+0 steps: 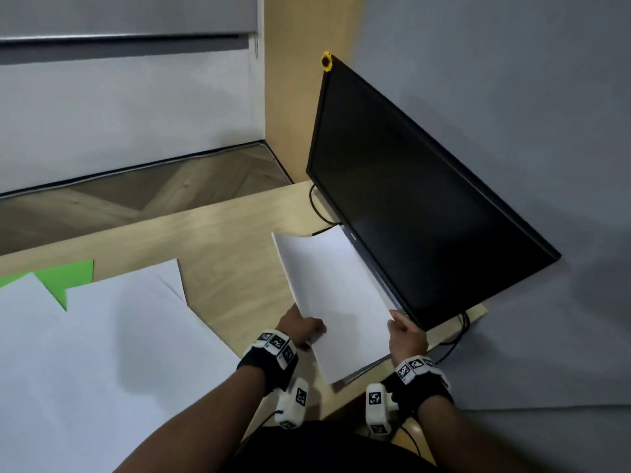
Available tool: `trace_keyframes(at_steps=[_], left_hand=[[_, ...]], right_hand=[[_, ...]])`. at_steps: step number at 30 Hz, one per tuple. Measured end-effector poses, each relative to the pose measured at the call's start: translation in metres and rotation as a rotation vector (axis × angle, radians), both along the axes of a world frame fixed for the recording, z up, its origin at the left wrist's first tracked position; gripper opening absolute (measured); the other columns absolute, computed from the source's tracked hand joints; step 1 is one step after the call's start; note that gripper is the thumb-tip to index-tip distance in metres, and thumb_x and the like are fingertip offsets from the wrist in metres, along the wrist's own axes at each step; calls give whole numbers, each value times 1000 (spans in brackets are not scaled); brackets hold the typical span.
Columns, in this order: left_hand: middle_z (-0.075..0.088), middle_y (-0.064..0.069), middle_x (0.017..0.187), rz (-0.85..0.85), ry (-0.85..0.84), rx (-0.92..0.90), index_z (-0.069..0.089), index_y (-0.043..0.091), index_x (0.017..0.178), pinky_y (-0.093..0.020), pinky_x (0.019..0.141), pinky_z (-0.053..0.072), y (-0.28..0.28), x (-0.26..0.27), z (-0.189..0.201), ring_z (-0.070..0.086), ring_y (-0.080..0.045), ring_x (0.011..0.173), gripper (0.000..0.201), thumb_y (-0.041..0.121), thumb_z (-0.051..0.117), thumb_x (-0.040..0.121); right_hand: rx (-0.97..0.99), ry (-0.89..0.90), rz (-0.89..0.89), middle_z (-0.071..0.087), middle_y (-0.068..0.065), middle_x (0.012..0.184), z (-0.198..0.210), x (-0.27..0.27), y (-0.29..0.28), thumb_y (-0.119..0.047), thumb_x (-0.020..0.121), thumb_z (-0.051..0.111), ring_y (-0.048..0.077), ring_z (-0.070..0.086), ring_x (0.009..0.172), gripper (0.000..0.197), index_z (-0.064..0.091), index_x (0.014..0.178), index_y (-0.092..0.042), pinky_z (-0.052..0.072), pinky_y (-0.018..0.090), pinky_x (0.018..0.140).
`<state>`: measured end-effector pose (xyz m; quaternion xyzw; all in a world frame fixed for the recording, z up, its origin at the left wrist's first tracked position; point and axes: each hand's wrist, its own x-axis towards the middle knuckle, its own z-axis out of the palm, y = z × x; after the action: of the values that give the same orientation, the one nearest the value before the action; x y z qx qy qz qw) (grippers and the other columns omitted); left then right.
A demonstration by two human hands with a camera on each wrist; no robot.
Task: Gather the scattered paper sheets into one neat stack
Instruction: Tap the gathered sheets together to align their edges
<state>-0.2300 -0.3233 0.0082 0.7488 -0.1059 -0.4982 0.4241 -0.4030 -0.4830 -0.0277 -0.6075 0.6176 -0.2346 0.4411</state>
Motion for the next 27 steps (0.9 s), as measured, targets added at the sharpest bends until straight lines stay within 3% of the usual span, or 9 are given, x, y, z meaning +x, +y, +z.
trace_keyframes(at_steps=[3, 5, 8, 13, 16, 19, 23, 25, 27], left_hand=[[70, -10, 85, -119, -72, 55, 60, 13, 109, -43, 50, 59, -7, -5, -5, 66, -26, 62, 50, 18, 67, 60], [69, -11, 87, -133, -78, 69, 59, 10, 106, -44, 57, 61, -10, -6, -6, 66, -27, 64, 41, 16, 64, 66], [70, -12, 93, -91, -75, 35, 59, 10, 110, -38, 56, 59, -16, -7, -13, 68, -27, 67, 42, 22, 65, 69], [72, -5, 103, -64, -129, 14, 57, 16, 121, -31, 62, 59, -29, -9, -26, 71, -24, 81, 67, 37, 68, 59], [70, -5, 101, -14, -94, 20, 49, 18, 120, -28, 54, 56, -32, -14, -28, 71, -22, 71, 62, 31, 78, 68], [66, -7, 100, 115, -157, 109, 44, 16, 113, -30, 69, 54, -32, -14, -33, 68, -28, 85, 51, 30, 75, 75], [72, -10, 98, 234, -196, 111, 46, 18, 124, -31, 71, 55, -34, -6, -41, 68, -25, 79, 51, 24, 69, 79], [69, -12, 110, 186, -277, 133, 44, 17, 133, -28, 79, 49, -32, -2, -43, 64, -27, 96, 56, 26, 68, 84], [60, -14, 123, 118, -356, 158, 43, 13, 139, -31, 93, 43, -28, 0, -43, 54, -30, 116, 60, 29, 68, 86]], right_hand=[[-19, -23, -90, 72, 9, 109, -7, 1, 2, -11, 95, 61, 21, 64, 95, 20, 75, 107, -17, 48, 27, 84], [-8, -10, -122, 70, 10, 114, -9, 4, 5, -18, 93, 64, 26, 65, 102, 21, 73, 112, -15, 49, 31, 89], [72, -7, -201, 64, 16, 118, -7, 3, 6, -18, 87, 71, 35, 60, 107, 39, 61, 121, -3, 46, 36, 91], [206, -156, -228, 65, 21, 90, -15, -16, -12, 5, 86, 62, 26, 58, 74, 46, 40, 127, 0, 46, 28, 65], [151, -111, -274, 67, 20, 96, -8, -23, -15, 1, 88, 59, 30, 63, 88, 50, 40, 134, -4, 45, 29, 71], [77, -30, -258, 68, 18, 101, -1, -26, -15, -4, 90, 58, 31, 62, 93, 52, 40, 139, -8, 42, 29, 78], [16, 176, -225, 65, 23, 105, 1, -26, -19, -1, 83, 57, 39, 59, 91, 40, 55, 123, -4, 44, 34, 75], [-3, 276, -163, 58, 29, 106, 4, -26, -21, -2, 71, 62, 42, 56, 90, 32, 58, 103, 1, 48, 40, 80], [-20, 330, -120, 58, 26, 109, -3, -26, -27, -8, 61, 65, 42, 57, 93, 41, 58, 100, 2, 51, 43, 85]])
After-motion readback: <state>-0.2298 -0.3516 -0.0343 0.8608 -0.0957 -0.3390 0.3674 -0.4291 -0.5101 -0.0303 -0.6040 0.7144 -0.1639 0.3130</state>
